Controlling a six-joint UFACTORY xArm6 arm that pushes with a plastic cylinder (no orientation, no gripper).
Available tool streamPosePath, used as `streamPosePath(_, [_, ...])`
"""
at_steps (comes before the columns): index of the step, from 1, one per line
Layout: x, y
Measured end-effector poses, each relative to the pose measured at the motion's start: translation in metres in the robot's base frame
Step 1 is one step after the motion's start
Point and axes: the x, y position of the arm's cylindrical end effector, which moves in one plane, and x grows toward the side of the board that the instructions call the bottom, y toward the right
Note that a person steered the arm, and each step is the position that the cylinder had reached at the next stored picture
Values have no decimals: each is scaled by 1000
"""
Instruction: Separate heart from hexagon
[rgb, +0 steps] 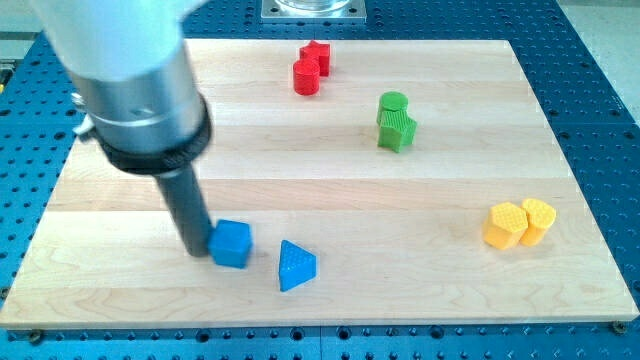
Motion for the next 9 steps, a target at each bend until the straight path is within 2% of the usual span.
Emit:
streamPosePath(1, [-18, -14])
streamPosePath(2, [-45, 5])
streamPosePath(4, [-2, 26])
streamPosePath(5, [-45, 32])
streamPosePath(6, [-17, 107])
streamPosePath(7, [32, 218])
streamPosePath(8, [38, 311])
streamPosePath(9, [3, 341])
